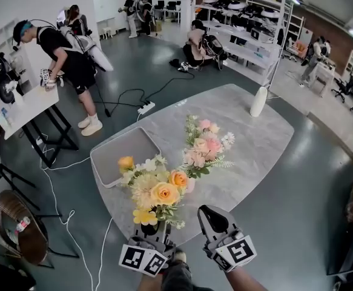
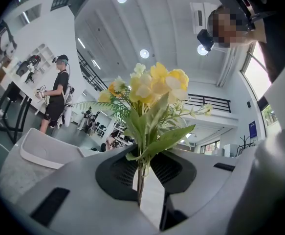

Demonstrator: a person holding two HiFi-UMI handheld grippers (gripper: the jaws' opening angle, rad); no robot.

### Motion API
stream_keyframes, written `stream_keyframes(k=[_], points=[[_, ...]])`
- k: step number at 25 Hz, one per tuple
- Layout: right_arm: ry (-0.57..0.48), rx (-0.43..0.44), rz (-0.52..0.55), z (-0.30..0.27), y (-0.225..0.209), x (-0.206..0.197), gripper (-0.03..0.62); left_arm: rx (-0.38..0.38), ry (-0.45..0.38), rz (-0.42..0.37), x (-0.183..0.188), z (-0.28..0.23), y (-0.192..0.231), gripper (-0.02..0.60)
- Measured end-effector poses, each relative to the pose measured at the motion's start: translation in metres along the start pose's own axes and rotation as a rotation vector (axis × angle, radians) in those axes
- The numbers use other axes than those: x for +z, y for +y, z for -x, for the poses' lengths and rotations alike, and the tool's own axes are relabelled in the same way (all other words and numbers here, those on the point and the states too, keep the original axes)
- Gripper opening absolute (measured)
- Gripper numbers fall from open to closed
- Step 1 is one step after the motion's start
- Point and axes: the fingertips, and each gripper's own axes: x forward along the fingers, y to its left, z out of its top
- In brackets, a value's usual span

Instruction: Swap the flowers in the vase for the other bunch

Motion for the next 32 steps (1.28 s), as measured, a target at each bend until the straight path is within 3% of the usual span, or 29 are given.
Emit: stream_keyframes(k=[32], points=[[-0.029,-0.024,0.048,0.086,0.059,0.055,0.035,-0.063,0.011,0.001,0.015,0.096,-0.090,0.084]])
